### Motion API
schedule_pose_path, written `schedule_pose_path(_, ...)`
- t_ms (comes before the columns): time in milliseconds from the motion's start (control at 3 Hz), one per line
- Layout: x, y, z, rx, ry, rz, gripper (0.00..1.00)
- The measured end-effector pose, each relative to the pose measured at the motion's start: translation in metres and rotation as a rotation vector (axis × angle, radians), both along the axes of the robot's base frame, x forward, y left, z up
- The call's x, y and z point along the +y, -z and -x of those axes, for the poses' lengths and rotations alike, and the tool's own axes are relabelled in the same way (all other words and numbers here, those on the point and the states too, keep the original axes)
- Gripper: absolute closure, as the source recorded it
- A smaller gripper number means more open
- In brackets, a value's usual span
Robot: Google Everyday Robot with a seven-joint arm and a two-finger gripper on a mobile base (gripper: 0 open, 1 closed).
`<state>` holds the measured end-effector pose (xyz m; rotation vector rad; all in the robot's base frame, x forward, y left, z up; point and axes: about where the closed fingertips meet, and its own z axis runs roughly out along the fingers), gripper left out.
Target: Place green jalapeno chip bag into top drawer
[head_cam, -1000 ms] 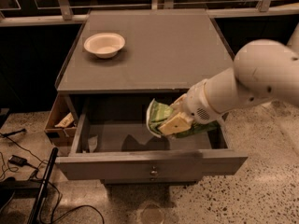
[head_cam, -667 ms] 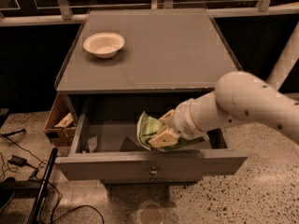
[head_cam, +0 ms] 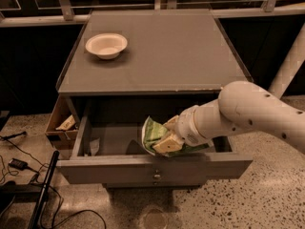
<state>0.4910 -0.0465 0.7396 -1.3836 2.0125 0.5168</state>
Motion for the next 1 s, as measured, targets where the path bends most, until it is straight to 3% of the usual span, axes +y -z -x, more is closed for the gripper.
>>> schedule_pose_path(1000, 0.006, 0.059, -0.048, -0.090, 0.014, 0.007, 1.00)
